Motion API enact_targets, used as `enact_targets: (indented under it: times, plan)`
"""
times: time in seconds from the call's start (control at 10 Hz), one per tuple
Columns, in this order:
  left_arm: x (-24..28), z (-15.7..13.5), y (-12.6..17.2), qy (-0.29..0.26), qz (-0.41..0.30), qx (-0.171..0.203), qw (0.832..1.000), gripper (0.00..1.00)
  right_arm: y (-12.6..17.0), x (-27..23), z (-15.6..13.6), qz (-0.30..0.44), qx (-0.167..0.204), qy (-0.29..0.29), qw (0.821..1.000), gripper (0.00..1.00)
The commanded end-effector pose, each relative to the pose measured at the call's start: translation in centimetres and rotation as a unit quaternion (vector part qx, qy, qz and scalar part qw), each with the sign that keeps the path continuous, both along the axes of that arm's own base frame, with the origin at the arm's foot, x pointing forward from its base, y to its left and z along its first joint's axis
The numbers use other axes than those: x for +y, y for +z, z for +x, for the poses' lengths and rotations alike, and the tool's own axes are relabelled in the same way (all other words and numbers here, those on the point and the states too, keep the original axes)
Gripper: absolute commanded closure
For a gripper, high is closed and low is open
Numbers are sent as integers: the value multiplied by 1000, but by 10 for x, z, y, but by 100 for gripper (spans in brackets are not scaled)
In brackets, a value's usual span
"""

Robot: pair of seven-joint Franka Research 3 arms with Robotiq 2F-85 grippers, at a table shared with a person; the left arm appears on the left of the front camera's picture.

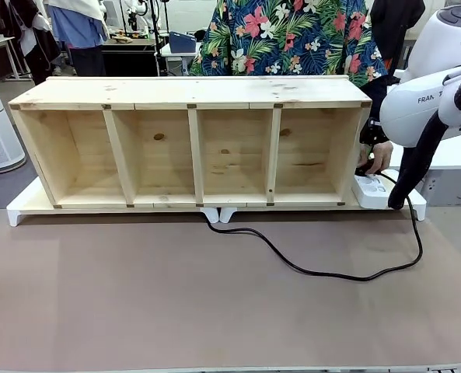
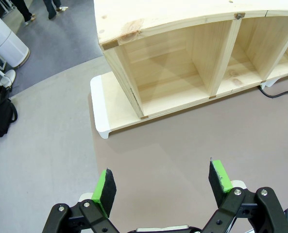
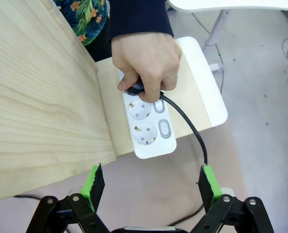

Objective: Perform cable management.
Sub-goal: Release the Power Cable when the human grasps it.

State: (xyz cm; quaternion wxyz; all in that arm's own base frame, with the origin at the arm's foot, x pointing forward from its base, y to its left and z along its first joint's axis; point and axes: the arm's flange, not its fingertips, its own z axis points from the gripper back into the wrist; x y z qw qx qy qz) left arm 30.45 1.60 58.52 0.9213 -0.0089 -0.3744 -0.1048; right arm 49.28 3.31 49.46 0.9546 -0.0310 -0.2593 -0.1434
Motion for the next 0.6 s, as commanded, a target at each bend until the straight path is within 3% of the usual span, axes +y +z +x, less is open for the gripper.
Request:
enact_targets:
  times: [0.0,0.5]
  plan:
    - [1,0,0,1,-2,3,1000,0,-1,0,0,0,3,-1,1000,0]
    - [1,0,0,1,-2,3,1000,0,-1,0,0,0,3,-1,1000,0]
